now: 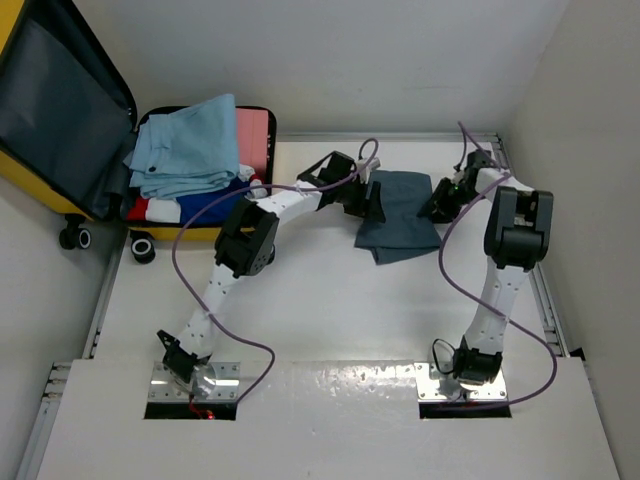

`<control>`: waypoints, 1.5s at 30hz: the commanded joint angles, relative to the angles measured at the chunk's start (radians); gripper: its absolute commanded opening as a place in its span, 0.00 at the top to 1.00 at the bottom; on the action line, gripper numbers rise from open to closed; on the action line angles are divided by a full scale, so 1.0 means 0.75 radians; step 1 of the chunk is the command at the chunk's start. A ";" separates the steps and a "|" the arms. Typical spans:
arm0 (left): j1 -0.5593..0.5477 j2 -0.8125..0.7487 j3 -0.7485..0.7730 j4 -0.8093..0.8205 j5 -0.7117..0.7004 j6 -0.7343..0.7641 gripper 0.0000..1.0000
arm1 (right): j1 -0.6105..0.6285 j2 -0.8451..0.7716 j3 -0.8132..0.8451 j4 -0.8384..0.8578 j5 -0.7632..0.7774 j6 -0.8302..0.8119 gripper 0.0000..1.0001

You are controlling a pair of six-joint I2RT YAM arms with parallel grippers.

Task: Pack the luggage

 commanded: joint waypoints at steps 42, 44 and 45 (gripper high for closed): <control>1.204 -0.834 -0.598 -0.025 -0.782 0.607 1.00 | 0.865 -0.009 0.478 0.697 -0.345 0.210 0.50; 1.163 -0.817 -0.586 -0.058 -0.726 0.621 0.91 | 0.822 -0.042 0.443 0.646 -0.322 0.177 0.49; 1.118 -0.803 -0.602 -0.058 -0.680 0.678 0.83 | 0.817 -0.058 0.402 0.638 -0.318 0.169 0.49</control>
